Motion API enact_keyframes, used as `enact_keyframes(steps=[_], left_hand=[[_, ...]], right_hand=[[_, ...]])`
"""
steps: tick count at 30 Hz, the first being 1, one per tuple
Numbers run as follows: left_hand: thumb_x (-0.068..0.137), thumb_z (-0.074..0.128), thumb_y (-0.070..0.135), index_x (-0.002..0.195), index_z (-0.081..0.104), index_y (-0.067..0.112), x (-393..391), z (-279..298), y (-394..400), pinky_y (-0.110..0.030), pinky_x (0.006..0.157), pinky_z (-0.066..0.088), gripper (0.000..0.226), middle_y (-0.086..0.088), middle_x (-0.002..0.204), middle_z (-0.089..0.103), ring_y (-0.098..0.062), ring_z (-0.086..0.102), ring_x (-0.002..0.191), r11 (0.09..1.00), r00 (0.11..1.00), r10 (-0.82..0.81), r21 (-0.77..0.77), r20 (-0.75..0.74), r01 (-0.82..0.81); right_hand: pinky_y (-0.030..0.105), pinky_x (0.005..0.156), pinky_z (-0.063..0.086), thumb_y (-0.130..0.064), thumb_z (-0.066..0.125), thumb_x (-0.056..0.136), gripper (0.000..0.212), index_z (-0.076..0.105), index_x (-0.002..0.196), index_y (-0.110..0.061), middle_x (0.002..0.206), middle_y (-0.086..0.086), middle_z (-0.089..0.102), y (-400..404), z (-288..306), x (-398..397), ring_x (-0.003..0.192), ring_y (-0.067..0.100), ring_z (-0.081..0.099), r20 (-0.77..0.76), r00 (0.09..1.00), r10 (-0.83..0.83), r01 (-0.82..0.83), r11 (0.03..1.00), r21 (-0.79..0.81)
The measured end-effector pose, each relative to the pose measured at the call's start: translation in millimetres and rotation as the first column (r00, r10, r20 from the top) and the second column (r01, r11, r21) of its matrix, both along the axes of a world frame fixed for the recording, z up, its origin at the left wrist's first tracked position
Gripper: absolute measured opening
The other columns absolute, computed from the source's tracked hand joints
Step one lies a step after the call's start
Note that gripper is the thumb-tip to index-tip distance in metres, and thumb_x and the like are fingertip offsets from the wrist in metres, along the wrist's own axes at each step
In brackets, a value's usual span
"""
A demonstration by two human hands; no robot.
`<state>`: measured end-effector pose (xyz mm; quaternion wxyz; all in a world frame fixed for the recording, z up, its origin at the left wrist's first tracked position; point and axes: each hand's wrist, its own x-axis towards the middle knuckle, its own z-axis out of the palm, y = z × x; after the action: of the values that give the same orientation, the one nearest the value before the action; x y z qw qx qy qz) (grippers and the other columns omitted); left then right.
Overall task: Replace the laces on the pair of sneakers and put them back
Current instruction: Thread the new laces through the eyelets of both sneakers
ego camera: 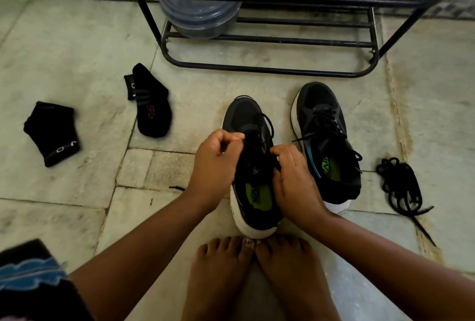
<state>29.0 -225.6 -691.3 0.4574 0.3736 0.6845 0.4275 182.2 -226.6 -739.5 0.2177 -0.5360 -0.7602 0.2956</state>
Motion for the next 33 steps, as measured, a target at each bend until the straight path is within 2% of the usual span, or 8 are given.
enact_keyframes(steps=[6,11,14,17,22,26,30,33], left_hand=[[0.094,0.032,0.007,0.067,0.059,0.006,-1.1,15.5,12.1,-0.033,0.086,0.051,0.038,-0.009,0.069,0.070,-0.022,0.068,0.079,0.964,0.811,0.243,-0.228,0.532,-0.139],[0.093,0.033,0.010,0.067,0.037,0.015,-25.6,14.9,26.2,-0.018,0.039,0.038,0.027,0.004,0.050,0.042,-0.008,0.038,0.040,0.919,0.658,0.393,-0.255,0.642,-0.301],[0.095,0.033,0.010,0.074,0.040,0.016,-48.8,6.3,32.0,-0.017,0.033,0.023,0.023,0.004,0.058,0.045,-0.005,0.026,0.037,0.929,0.826,0.359,-0.255,0.435,-0.269],[0.099,0.040,0.019,0.080,0.053,0.016,-51.3,-5.4,22.5,-0.019,0.043,0.033,0.023,0.004,0.069,0.060,0.000,0.039,0.040,0.976,0.990,-0.056,-0.216,-0.129,0.027],[0.094,0.053,0.033,0.097,0.069,0.017,-30.8,-17.1,-3.0,-0.033,0.072,0.049,0.022,0.000,0.091,0.069,-0.018,0.063,0.082,0.810,0.458,-0.484,-0.185,-0.746,0.557],[0.094,0.043,0.025,0.087,0.066,0.013,-34.7,-17.4,1.8,-0.032,0.064,0.045,0.027,0.000,0.080,0.066,-0.022,0.057,0.075,0.847,0.531,-0.294,0.042,-0.794,0.531],[0.103,0.030,0.019,0.083,0.059,0.023,-23.3,-3.8,3.3,-0.008,0.073,0.041,0.035,0.009,0.087,0.067,-0.001,0.060,0.079,0.980,0.977,-0.053,0.180,-0.207,0.091],[0.104,0.026,0.015,0.075,0.045,0.015,-26.9,9.8,17.1,-0.033,0.079,0.057,0.035,0.004,0.061,0.059,-0.013,0.066,0.070,0.952,0.740,0.253,-0.022,0.624,-0.306]], right_hand=[[0.021,0.081,0.039,0.003,0.047,0.086,0.035,0.049,0.120,-0.007,0.117,0.005,0.048,0.2,0.7,-2.6,0.105,0.016,0.045,0.004,1.000,0.008,-0.008,1.000,-0.009],[0.021,0.080,0.038,0.002,0.047,0.087,0.034,0.049,0.120,-0.006,0.115,0.005,0.048,0.2,2.2,-1.0,0.104,0.016,0.045,0.016,1.000,0.008,-0.008,1.000,-0.004],[0.019,0.081,0.036,0.002,0.048,0.087,0.034,0.049,0.120,-0.006,0.116,0.005,0.049,0.3,2.6,-1.9,0.103,0.014,0.044,0.026,1.000,0.007,-0.007,1.000,-0.011],[0.016,0.082,0.033,0.003,0.048,0.086,0.035,0.049,0.120,-0.006,0.117,0.005,0.048,0.2,3.2,-4.5,0.104,0.014,0.043,0.027,1.000,0.013,-0.012,0.999,-0.032],[0.019,0.085,0.036,0.003,0.047,0.087,0.036,0.048,0.122,-0.006,0.119,0.005,0.048,1.9,4.0,-4.0,0.108,0.015,0.043,0.026,1.000,-0.007,0.008,0.999,-0.037],[0.023,0.085,0.038,0.004,0.047,0.086,0.037,0.049,0.122,-0.004,0.118,0.007,0.048,0.6,4.6,-4.2,0.107,0.018,0.044,0.038,0.999,-0.003,0.004,1.000,-0.029],[0.025,0.084,0.039,0.005,0.047,0.085,0.038,0.049,0.121,-0.005,0.118,0.006,0.048,0.8,4.3,-8.5,0.106,0.018,0.043,0.037,0.999,-0.001,0.002,1.000,-0.027],[0.024,0.087,0.038,0.006,0.047,0.085,0.039,0.049,0.122,-0.004,0.118,0.007,0.048,1.0,3.1,-6.1,0.108,0.019,0.044,0.027,1.000,-0.013,0.014,1.000,-0.023]])
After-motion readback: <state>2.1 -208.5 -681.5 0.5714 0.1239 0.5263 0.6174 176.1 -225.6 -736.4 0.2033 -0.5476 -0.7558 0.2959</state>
